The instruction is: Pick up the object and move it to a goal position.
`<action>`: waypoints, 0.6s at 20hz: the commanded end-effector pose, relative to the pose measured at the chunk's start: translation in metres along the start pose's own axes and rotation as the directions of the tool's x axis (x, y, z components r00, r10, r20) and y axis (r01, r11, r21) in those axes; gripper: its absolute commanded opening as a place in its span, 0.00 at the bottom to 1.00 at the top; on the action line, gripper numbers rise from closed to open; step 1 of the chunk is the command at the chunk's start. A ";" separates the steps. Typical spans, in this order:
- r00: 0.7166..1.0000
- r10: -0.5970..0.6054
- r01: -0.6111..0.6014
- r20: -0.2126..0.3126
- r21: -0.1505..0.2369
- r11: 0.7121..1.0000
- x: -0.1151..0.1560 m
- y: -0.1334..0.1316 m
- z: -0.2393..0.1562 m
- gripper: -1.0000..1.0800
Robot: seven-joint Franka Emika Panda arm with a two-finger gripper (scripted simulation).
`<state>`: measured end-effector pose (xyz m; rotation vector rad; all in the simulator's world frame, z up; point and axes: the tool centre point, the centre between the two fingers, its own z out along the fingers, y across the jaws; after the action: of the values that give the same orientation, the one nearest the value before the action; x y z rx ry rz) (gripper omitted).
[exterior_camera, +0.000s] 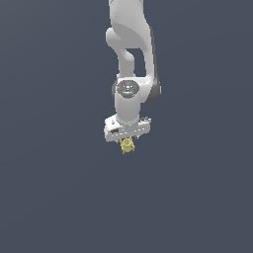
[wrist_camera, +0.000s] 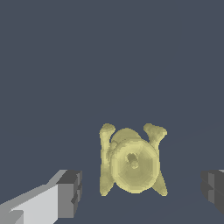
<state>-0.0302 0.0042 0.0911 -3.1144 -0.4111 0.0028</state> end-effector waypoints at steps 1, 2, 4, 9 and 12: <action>1.000 0.000 0.000 -0.001 0.000 1.000 0.000 0.000 0.000 0.96; 1.000 0.000 0.000 -0.001 0.000 1.000 0.000 0.000 0.001 0.96; 1.000 -0.001 0.001 -0.001 0.000 1.000 0.000 0.000 0.005 0.96; 1.000 -0.003 0.003 -0.001 0.000 1.000 -0.001 0.000 0.027 0.96; 1.000 -0.004 0.004 -0.001 0.000 1.000 -0.001 0.000 0.041 0.96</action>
<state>-0.0314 0.0044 0.0572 -3.1137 -0.4168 0.0012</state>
